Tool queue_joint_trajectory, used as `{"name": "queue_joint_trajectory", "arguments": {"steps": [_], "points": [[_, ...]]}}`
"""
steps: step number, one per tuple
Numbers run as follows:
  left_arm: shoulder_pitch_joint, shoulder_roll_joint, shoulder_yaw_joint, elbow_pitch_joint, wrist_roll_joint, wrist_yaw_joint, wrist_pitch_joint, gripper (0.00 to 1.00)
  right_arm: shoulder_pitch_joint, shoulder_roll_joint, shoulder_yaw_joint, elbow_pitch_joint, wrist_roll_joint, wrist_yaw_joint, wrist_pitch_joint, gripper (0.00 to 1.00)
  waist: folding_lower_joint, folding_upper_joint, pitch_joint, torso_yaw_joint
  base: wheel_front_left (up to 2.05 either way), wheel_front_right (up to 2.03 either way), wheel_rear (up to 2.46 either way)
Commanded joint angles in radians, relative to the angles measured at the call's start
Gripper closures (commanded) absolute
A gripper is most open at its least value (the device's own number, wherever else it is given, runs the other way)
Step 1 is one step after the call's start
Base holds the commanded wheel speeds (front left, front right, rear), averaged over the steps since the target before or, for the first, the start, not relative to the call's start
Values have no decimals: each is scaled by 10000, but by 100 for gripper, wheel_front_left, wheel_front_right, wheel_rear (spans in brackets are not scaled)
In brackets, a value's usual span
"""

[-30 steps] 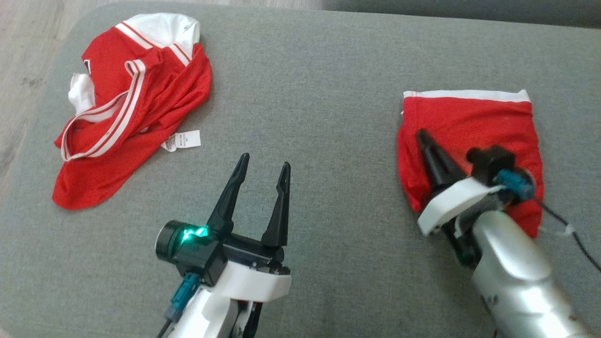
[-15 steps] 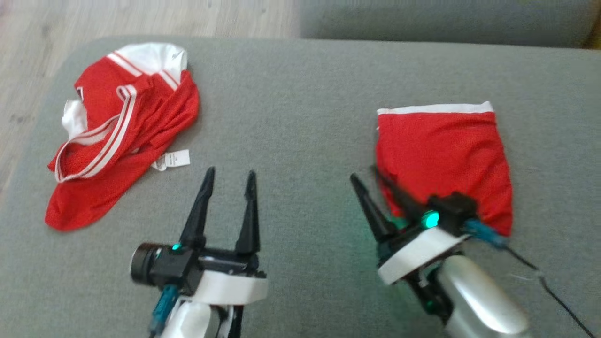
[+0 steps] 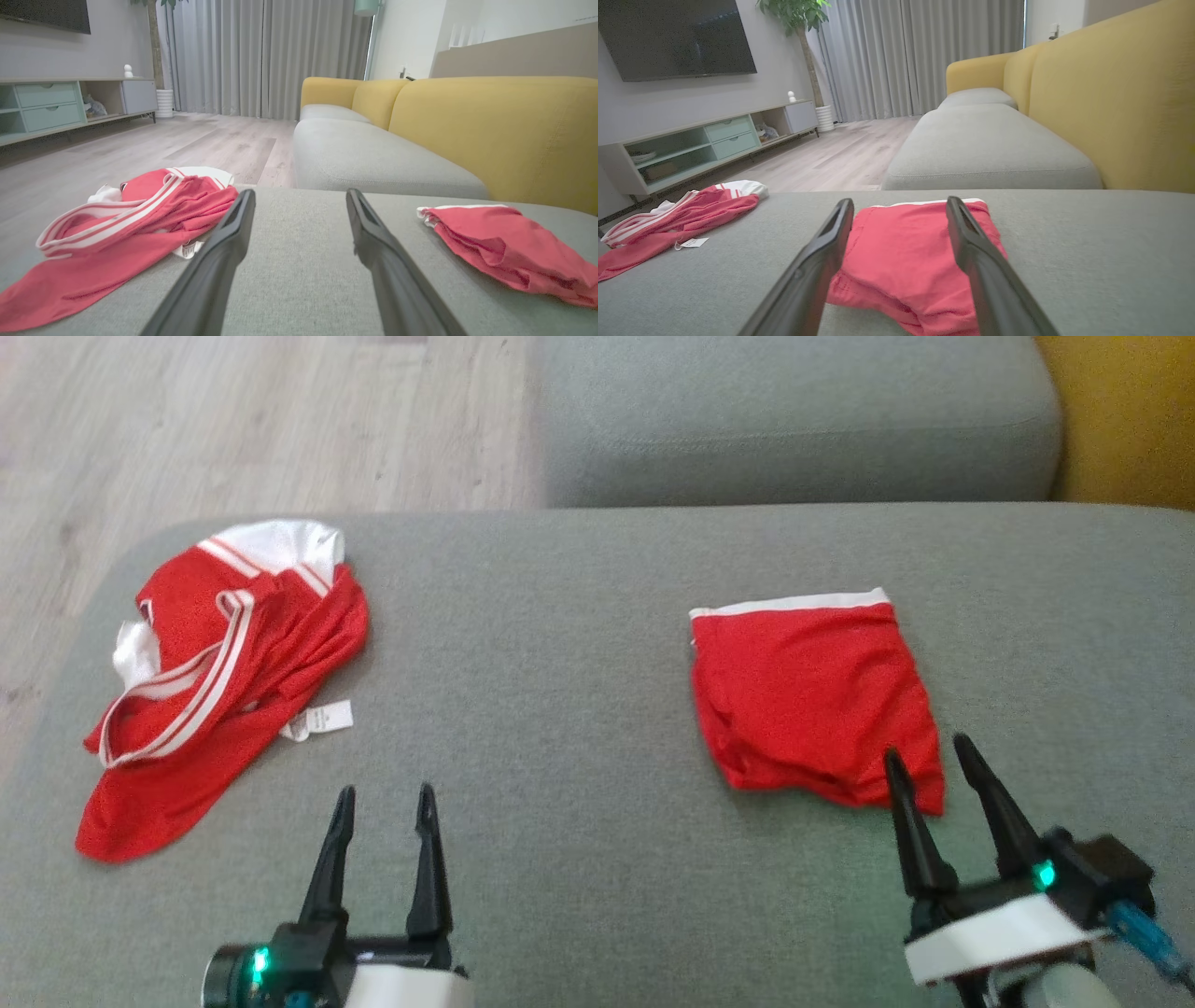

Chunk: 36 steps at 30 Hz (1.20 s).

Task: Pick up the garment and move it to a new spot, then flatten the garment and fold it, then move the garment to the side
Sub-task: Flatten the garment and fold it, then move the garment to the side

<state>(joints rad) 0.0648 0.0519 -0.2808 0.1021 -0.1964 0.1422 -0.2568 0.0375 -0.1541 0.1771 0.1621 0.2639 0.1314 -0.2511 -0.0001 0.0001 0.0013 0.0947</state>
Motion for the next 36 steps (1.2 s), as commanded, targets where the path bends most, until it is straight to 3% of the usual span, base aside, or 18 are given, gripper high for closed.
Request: {"name": "queue_joint_trajectory", "arguments": {"steps": [1,36], "points": [[-152,-16,472,-151,38,3,-49,0,-18,-29,25,-300,-71,-7,-106,0,1,-1,-233,-206,0,0,0],[468,-16,878,986,491,-459,-49,0,707,415,-188,523,-139,-7,-107,0,1,-1,-938,-609,0,0,0]]}}
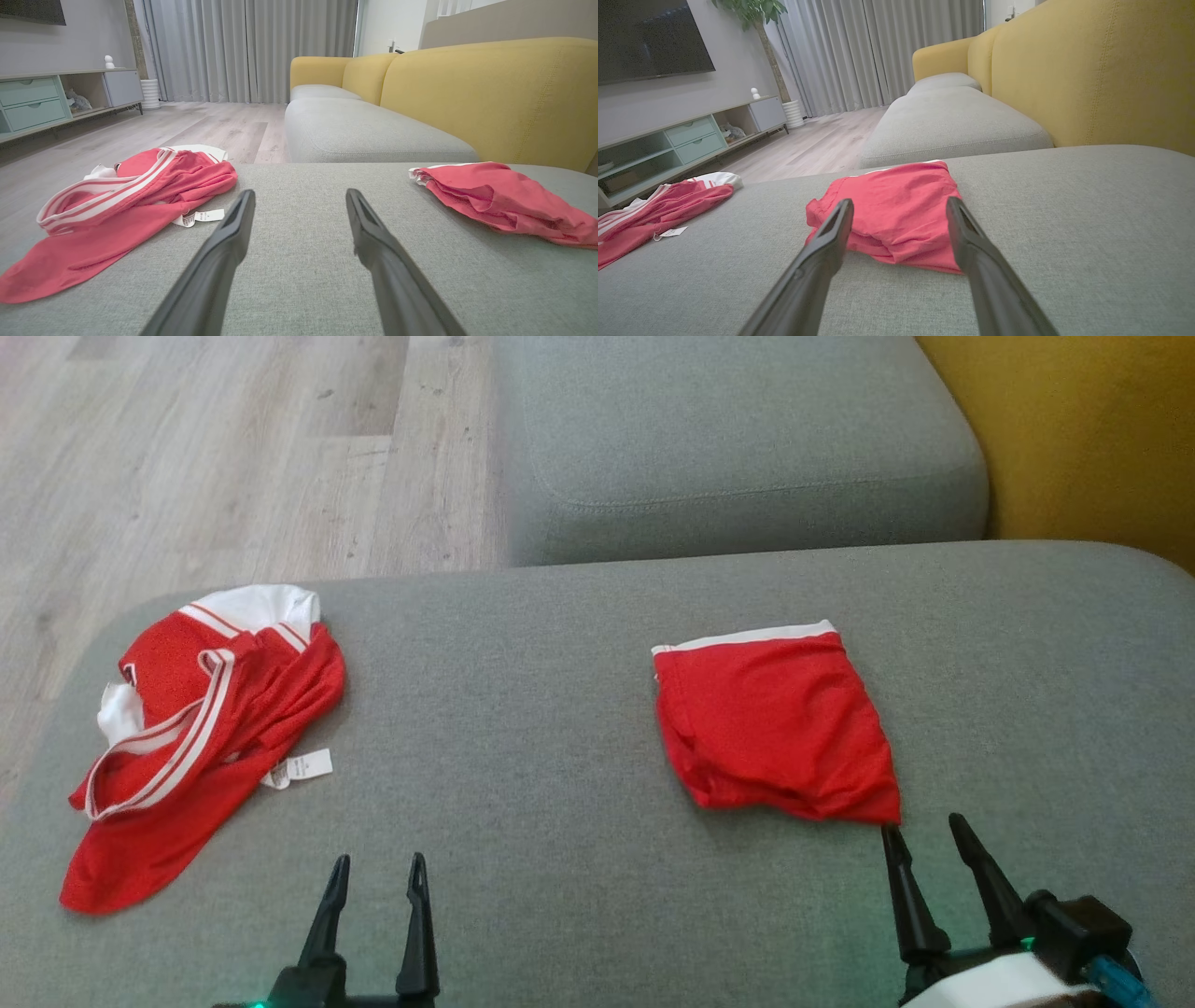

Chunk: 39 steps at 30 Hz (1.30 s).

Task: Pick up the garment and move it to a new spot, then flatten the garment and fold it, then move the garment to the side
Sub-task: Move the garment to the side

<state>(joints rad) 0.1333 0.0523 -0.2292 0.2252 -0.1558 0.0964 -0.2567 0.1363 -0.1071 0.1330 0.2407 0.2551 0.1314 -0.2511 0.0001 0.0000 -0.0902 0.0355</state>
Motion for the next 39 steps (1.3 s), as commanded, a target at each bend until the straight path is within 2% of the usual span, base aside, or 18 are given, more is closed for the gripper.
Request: {"name": "queue_joint_trajectory", "arguments": {"steps": [1,9,12,23,27,31,39], "points": [[-196,-20,366,-231,91,-4,-51,0,-268,-54,262,-234,-51,-7,-107,0,-1,0,-44,-27,0,0,0],[-176,-20,260,-144,109,-29,-51,0,-291,-32,216,221,1,-7,-107,0,-1,0,-82,-41,0,0,0],[-237,-20,255,-229,257,120,-51,0,-475,-31,185,348,-35,-7,-107,0,-1,0,80,-39,0,0,0],[-696,-20,-6,-848,619,345,-51,0,-2215,-213,-203,1036,-653,-7,-107,0,-1,0,1206,251,0,0,0],[-1027,-20,-157,-1214,579,462,-51,0,-3407,-224,-665,2231,-558,-7,-45,0,-1,0,1798,399,0,0,0],[-1397,-20,-330,-1383,600,471,-51,0,-4712,-408,-925,3688,-342,-7,661,0,-1,0,2285,549,0,0,0],[-1889,-20,-645,-1421,634,490,-51,0,-6203,-817,-547,5927,874,-7,1594,0,-1,0,2806,727,0,0,0]]}}
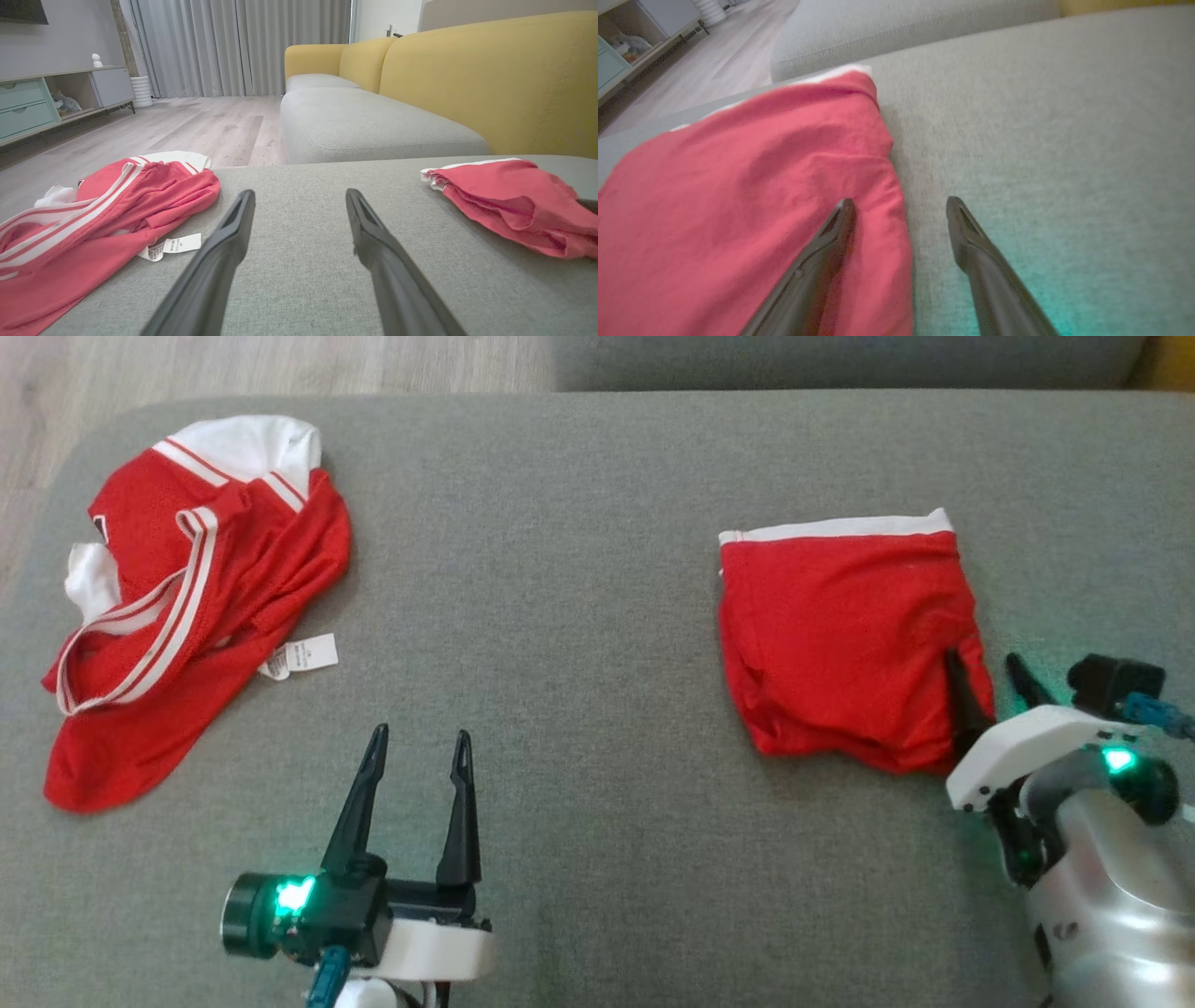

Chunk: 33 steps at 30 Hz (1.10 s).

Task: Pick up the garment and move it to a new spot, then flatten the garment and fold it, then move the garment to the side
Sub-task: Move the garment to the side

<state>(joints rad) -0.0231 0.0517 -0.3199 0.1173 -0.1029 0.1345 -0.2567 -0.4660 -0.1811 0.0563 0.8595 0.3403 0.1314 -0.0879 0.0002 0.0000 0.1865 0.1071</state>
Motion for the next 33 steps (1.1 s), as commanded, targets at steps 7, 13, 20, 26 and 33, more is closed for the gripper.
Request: {"name": "queue_joint_trajectory", "arguments": {"steps": [7,13,20,26,33], "points": [[-476,-15,280,-391,-21,230,-51,0,-632,-370,1378,-89,1690,-7,328,100,-2,0,437,-283,0,0,0],[-773,-15,314,-675,-119,318,-51,0,-882,-1750,2006,-428,1882,-7,62,100,-2,0,1143,-924,0,0,0],[-1876,-15,144,-869,-38,144,-51,0,-1301,-4068,1418,-505,1690,-7,193,100,-2,0,2609,-1330,0,0,0],[-2861,-15,-146,-1022,-9,112,-51,0,-1532,-5770,-58,-747,1084,-7,317,100,-2,0,3700,-1214,0,0,0],[-3194,-15,-281,-1019,-93,91,-51,0,-1482,-6600,-1819,-843,256,-7,367,65,-2,0,4057,-907,0,0,0]]}}
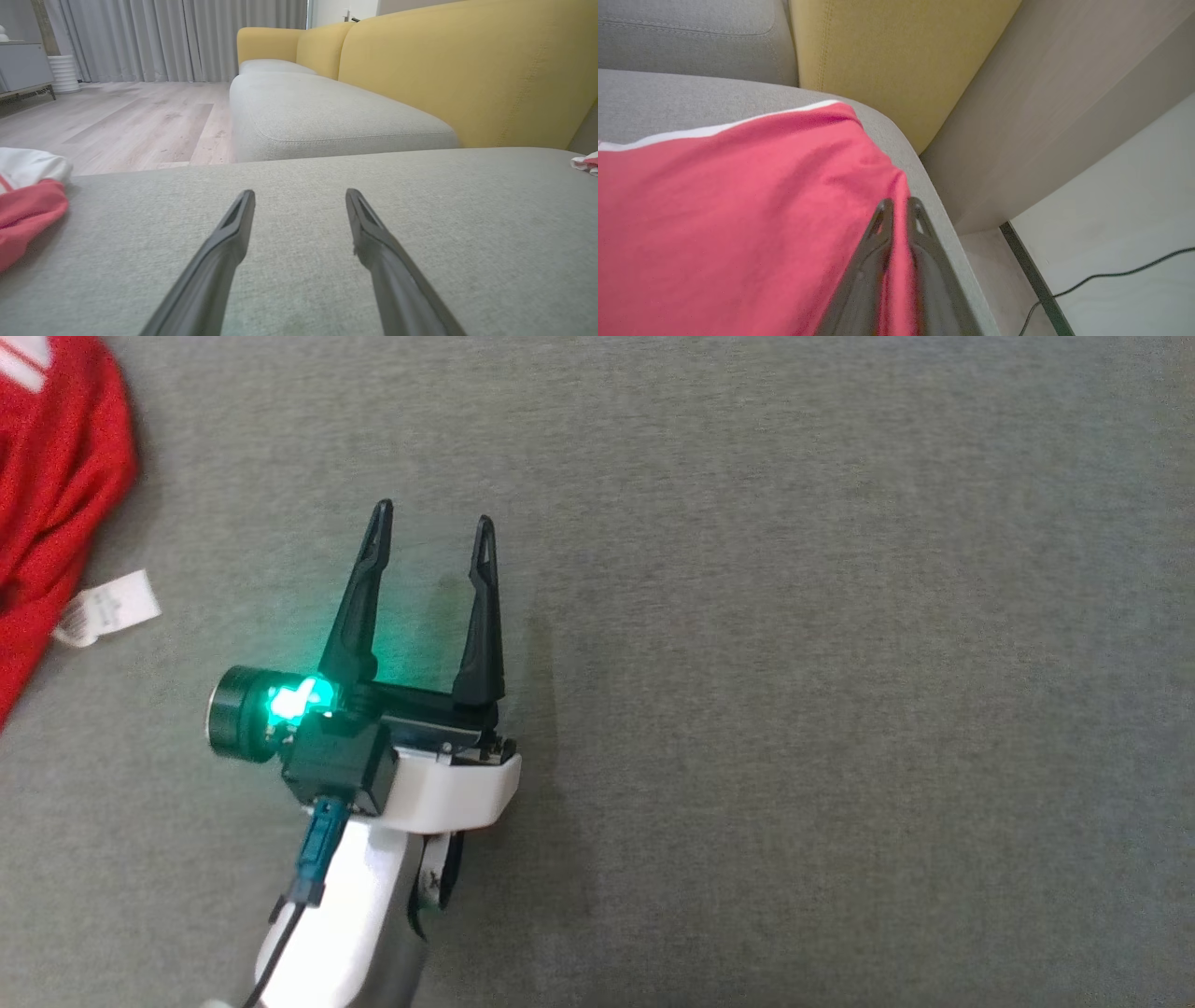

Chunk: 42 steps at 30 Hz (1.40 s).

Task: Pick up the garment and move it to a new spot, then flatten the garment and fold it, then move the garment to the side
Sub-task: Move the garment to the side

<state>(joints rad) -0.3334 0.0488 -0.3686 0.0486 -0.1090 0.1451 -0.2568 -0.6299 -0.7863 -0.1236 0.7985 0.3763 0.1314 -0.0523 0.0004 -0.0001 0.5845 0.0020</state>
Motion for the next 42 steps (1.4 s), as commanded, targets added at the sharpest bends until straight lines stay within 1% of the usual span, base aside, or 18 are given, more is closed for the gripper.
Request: {"name": "queue_joint_trajectory", "arguments": {"steps": [1,2,4,5,8,12,17,20,23,25,28,32,34,37,42], "points": [[-98,14,216,-316,-29,-13,-49,0,159,-549,-299,-213,-341,-7,32,0,-4,1,50,193,0,0,0],[-96,14,236,-298,-28,-5,-49,0,155,-467,-536,-205,-563,-7,101,0,-4,1,-7,242,0,0,0],[-54,14,312,-256,-37,14,-49,0,108,-88,-836,-331,-923,-7,277,0,-4,1,-220,315,0,0,0],[16,14,373,-219,-46,11,-49,0,107,360,-952,-586,-1414,-7,316,0,-4,1,-519,383,0,0,0],[182,14,455,-181,-43,18,-49,0,221,1349,-832,-1039,-1781,-7,282,0,-4,1,-1073,452,0,0,0],[497,14,710,-61,-30,58,-49,0,592,2731,-45,-1638,-1801,-7,37,0,-4,1,-1861,473,0,0,0],[997,14,944,375,-62,-129,-49,0,1402,4251,1196,-2046,-1318,-7,-798,0,-4,1,-3017,519,0,0,0],[1374,14,1118,674,-205,-152,-49,0,2025,5061,1841,-2136,-909,-7,-1532,0,-4,1,-3744,548,0,0,0],[1797,14,1283,1093,-386,-92,-49,0,2711,5679,2491,-2289,-639,-7,-1976,0,-4,1,-4497,582,0,0,0],[2054,14,1340,1390,-518,-61,-49,0,3250,6021,2813,-2461,-426,-7,-2069,0,-4,1,-4954,624,0,0,0],[2351,14,1428,1623,-482,-53,-49,0,4120,6350,2975,-3428,-303,-7,-2088,0,-4,1,-5482,605,0,0,0],[2725,21,1626,1652,-180,-163,-49,0,5322,6637,2965,-4761,-744,-7,-2092,0,-4,1,-5843,540,0,0,0],[2932,30,1709,1624,-31,-237,-49,0,5839,6714,2941,-5219,-1093,-7,-2092,0,-4,1,-6005,510,0,0,0],[3291,30,1925,1528,78,-295,-49,0,6420,6876,2918,-5643,-1281,-7,-2093,0,-4,1,-6247,418,0,0,0],[3778,34,2092,1546,240,-332,-49,0,6906,6953,2892,-5840,-1420,-7,-2094,0,-4,1,-6521,418,0,0,0]]}}
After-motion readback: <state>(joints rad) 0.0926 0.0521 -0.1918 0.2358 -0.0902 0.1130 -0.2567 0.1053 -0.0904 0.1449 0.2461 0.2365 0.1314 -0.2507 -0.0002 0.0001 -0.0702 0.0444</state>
